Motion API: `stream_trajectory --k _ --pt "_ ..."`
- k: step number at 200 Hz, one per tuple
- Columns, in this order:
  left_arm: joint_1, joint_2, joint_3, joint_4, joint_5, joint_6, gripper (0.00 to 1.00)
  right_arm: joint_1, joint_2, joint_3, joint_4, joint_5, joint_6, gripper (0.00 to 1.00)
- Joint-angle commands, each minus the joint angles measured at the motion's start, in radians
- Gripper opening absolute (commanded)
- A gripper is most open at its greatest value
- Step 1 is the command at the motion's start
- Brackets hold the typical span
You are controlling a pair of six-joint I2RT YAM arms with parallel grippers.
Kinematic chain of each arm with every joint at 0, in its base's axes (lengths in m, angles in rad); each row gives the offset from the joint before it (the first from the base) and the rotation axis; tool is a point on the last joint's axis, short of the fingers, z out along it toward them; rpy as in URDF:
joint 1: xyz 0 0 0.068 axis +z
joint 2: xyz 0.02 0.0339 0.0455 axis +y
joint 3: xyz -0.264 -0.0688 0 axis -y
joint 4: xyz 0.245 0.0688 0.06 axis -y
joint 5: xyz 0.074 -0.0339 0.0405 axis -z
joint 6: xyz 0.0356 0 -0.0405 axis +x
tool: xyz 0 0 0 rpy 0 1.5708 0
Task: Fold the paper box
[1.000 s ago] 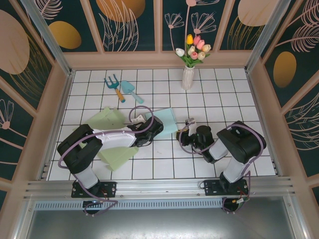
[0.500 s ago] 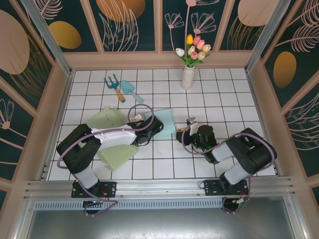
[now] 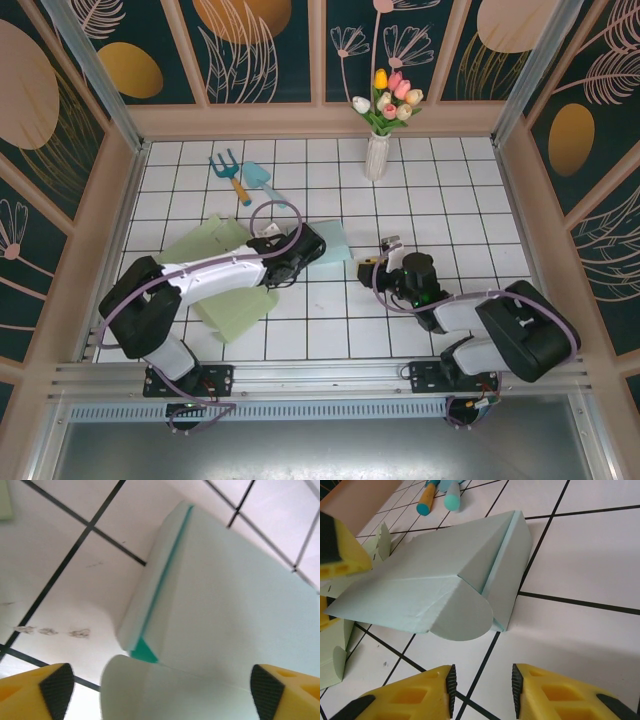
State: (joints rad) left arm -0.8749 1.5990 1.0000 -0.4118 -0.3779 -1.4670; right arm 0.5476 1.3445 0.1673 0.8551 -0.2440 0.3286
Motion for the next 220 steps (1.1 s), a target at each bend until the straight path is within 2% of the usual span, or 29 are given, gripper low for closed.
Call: stream_trajectory --k 1,28,72,111,164,220 --pt "0.011 -0.029 0.017 -0.012 -0.029 -0.039 0.98 0.006 -0.043 0.001 -0.038 0.027 0.021 0.39" --pt "0.015 -0.009 0.051 0.012 -0.019 -0.055 0.99 0.005 -0.078 0.017 -0.086 0.05 0.018 0.42" --pt "0.028 0.083 0.151 -0.052 0.003 -0.066 0.99 0.006 -0.108 0.079 -0.179 0.068 0.023 0.43" --pt "0.041 0.16 0.17 -0.078 0.034 -0.07 0.98 0.009 -0.094 0.17 -0.261 0.098 0.031 0.46" --pt "0.054 0.19 0.11 -0.039 0.049 -0.045 0.96 0.013 0.121 0.374 -0.335 0.097 0.01 0.46" --pt "0.064 0.182 0.081 -0.016 0.053 -0.006 0.96 0.036 0.317 0.46 -0.306 0.095 0.028 0.49"
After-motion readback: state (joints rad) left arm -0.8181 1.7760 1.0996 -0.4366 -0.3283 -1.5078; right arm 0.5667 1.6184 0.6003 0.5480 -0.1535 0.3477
